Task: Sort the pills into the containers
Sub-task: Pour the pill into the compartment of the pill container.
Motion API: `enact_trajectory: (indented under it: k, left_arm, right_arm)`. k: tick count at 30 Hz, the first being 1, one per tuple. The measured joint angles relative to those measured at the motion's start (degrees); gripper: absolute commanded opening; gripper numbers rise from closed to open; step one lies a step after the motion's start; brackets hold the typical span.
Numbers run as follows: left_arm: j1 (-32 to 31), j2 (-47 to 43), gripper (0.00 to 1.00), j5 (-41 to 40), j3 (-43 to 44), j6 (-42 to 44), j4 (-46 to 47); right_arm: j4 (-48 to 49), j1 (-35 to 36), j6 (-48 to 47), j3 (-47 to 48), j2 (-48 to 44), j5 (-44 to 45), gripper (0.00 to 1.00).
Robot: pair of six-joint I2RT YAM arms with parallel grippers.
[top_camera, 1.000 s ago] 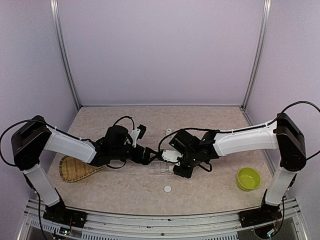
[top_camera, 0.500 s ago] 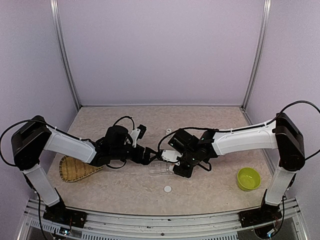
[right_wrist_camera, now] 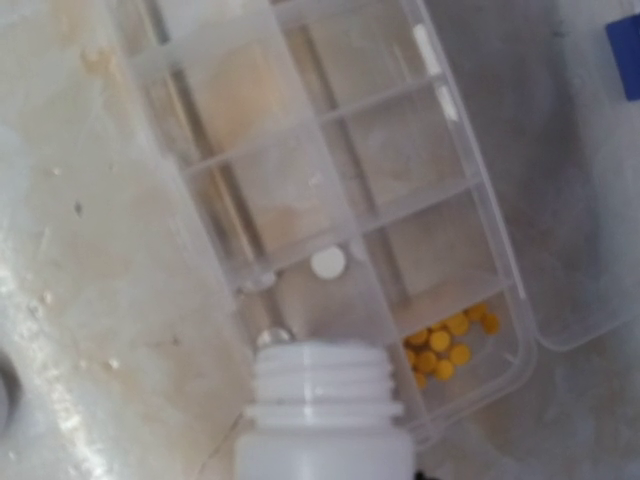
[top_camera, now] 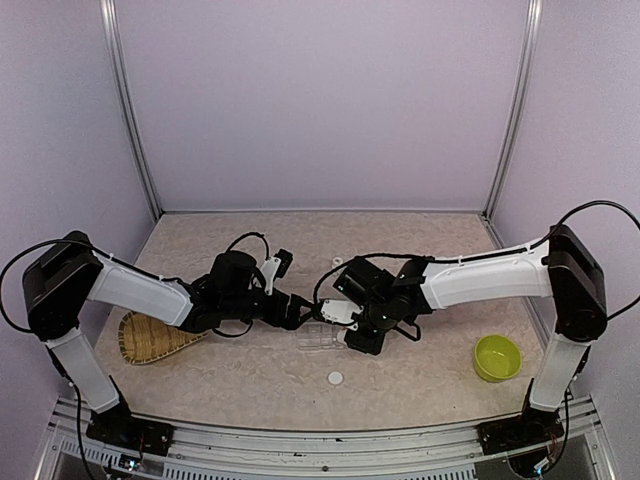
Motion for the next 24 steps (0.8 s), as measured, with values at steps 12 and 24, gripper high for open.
enact_trajectory:
  k: [12,24]
  left_arm:
    - [0.0,0.0,0.99,0.0,0.0,0.0,0.0]
    - [0.0,0.0,0.99,0.0,0.0,0.0,0.0]
  right_arm:
    - [0.2,0.0,0.0,0.1,0.0,-1.1,0.21]
    - [1.1,0.3,0.0,0.0,-1.0,-1.8,0.2]
